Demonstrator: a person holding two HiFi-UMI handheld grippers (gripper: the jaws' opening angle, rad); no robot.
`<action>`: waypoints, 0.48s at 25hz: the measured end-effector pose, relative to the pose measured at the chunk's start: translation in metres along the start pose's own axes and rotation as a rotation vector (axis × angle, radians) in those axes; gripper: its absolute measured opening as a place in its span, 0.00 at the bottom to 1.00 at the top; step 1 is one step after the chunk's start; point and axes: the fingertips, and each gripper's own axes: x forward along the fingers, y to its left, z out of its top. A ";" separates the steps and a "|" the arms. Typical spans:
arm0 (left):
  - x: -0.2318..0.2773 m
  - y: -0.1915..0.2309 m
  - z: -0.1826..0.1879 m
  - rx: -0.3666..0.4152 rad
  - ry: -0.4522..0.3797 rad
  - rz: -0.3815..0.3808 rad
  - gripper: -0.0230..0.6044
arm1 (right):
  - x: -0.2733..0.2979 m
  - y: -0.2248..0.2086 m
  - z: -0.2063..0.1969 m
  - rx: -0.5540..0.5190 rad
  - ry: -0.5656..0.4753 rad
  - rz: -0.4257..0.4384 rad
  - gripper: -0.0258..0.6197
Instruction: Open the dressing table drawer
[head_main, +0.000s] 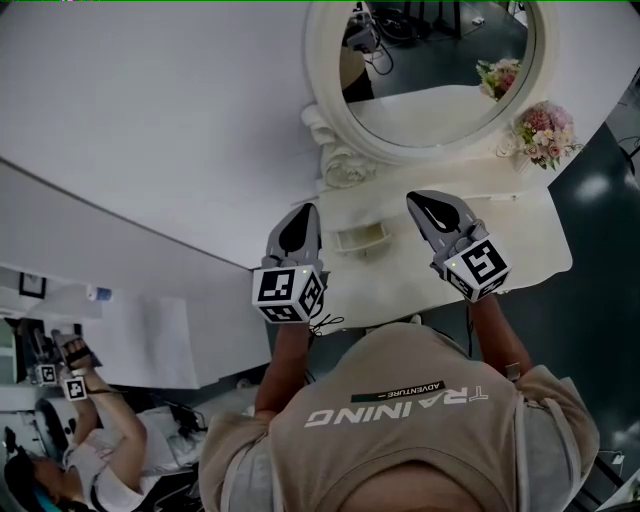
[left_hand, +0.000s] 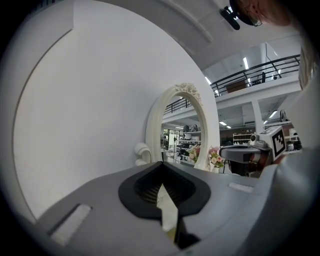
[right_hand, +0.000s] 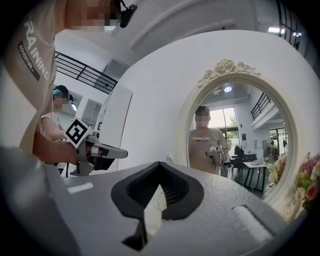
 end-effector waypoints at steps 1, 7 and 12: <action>0.000 0.000 0.000 -0.006 0.000 -0.005 0.06 | 0.000 0.001 0.000 -0.002 0.001 0.002 0.04; -0.002 -0.001 -0.001 0.000 0.005 -0.012 0.07 | -0.002 0.001 0.003 -0.015 -0.013 0.000 0.04; -0.004 -0.003 -0.002 -0.016 0.005 -0.011 0.07 | 0.000 0.001 0.000 -0.010 -0.002 -0.003 0.04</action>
